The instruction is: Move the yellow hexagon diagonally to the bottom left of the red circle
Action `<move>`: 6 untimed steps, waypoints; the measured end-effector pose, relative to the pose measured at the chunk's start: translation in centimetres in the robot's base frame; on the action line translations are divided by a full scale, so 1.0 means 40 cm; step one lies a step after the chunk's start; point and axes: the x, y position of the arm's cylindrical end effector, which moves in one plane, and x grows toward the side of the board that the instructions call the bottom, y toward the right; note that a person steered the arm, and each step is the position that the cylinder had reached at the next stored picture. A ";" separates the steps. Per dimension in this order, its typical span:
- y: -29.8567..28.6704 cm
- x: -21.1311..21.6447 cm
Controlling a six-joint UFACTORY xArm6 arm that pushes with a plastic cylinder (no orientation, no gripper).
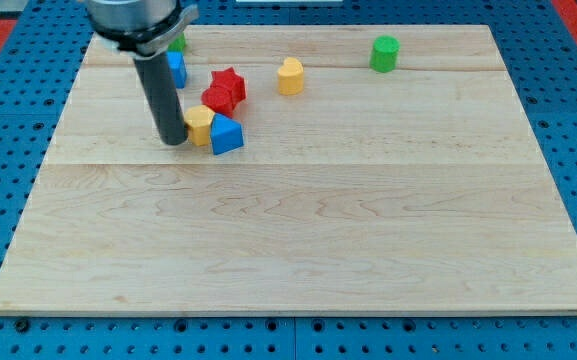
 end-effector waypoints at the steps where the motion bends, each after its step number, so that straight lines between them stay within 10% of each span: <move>1: 0.145 -0.037; 6: 0.313 -0.244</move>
